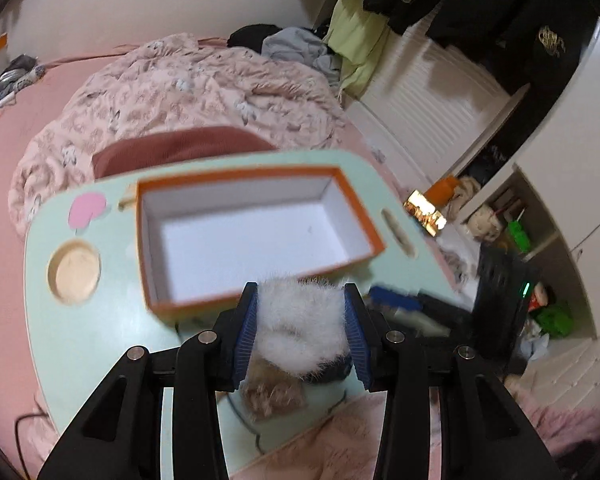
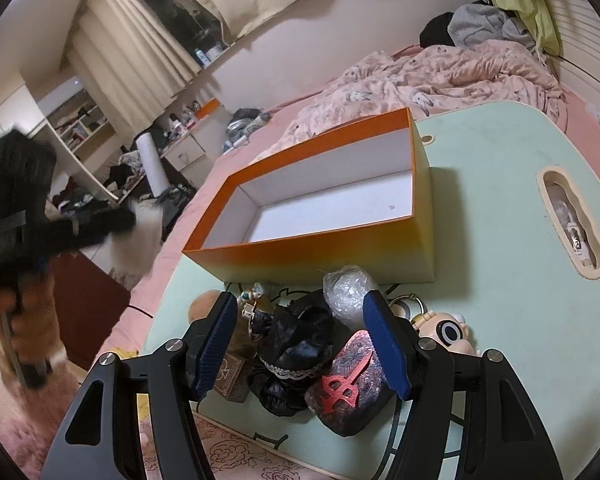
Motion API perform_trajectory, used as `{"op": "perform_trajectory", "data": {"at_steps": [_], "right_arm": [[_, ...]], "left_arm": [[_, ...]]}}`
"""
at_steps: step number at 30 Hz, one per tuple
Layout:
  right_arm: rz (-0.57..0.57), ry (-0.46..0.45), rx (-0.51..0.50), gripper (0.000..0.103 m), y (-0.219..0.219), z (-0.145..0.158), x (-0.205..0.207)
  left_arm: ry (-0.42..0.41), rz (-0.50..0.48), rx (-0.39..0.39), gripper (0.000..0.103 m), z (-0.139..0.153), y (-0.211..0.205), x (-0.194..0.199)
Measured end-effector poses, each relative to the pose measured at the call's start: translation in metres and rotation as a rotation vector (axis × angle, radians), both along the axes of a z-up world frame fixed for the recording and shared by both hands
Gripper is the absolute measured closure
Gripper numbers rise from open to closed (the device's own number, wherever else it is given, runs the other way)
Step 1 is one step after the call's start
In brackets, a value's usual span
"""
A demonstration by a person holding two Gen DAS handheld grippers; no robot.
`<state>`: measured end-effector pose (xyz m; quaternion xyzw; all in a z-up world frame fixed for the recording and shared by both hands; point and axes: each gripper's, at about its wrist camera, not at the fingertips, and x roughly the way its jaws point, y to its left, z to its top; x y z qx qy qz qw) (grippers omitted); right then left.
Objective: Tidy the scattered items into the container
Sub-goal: 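Carry the white fluffy ball out and set it beside the tan ball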
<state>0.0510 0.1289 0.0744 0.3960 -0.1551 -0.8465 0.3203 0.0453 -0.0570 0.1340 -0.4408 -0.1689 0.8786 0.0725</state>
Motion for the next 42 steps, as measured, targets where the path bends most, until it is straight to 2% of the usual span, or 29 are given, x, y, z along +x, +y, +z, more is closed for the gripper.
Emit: {"op": "perform_trajectory", "data": {"at_steps": [2,5,7,9,11,13,16,19,23,25,28,36,42], "right_arm": [[0.003,0.001,0.007,0.038,0.000,0.001,0.000],[-0.001,0.003,0.009,0.038,0.000,0.001,0.002],[-0.003,0.003,0.010,0.038,0.000,0.001,0.002],[-0.004,0.003,0.009,0.038,0.000,0.001,0.002],[-0.005,0.003,0.013,0.038,0.000,0.002,0.002],[-0.005,0.009,0.026,0.038,-0.003,0.003,0.002],[-0.007,0.073,0.141,0.038,-0.013,0.017,0.003],[-0.024,0.225,0.381,0.038,-0.037,0.043,0.001],[-0.022,0.321,0.512,0.038,-0.063,0.070,-0.023],[-0.026,0.330,0.577,0.038,-0.076,0.074,-0.040],[-0.019,0.324,0.650,0.038,-0.091,0.064,-0.054],[0.021,0.305,0.672,0.038,-0.107,0.039,-0.058],[0.016,0.315,0.599,0.038,-0.096,0.050,-0.048]], "left_arm": [[-0.011,0.022,-0.009,0.061,-0.012,0.000,0.005],[-0.032,0.058,-0.062,0.060,-0.031,-0.002,0.007],[-0.022,0.075,-0.081,0.056,-0.040,-0.004,0.008],[0.002,0.088,-0.064,0.040,-0.045,-0.006,0.011],[0.043,0.107,-0.057,0.035,-0.046,-0.008,0.016],[0.088,0.145,-0.092,0.035,-0.042,-0.007,0.022],[0.111,0.197,-0.162,0.035,-0.042,-0.003,0.026],[0.104,0.217,-0.186,0.035,-0.046,0.000,0.027],[0.094,0.220,-0.195,0.035,-0.051,0.005,0.024],[0.091,0.218,-0.204,0.035,-0.054,0.008,0.024],[0.079,0.201,-0.218,0.035,-0.059,0.012,0.024],[0.070,0.179,-0.223,0.035,-0.064,0.011,0.027],[0.087,0.182,-0.212,0.035,-0.063,0.006,0.028]]}}
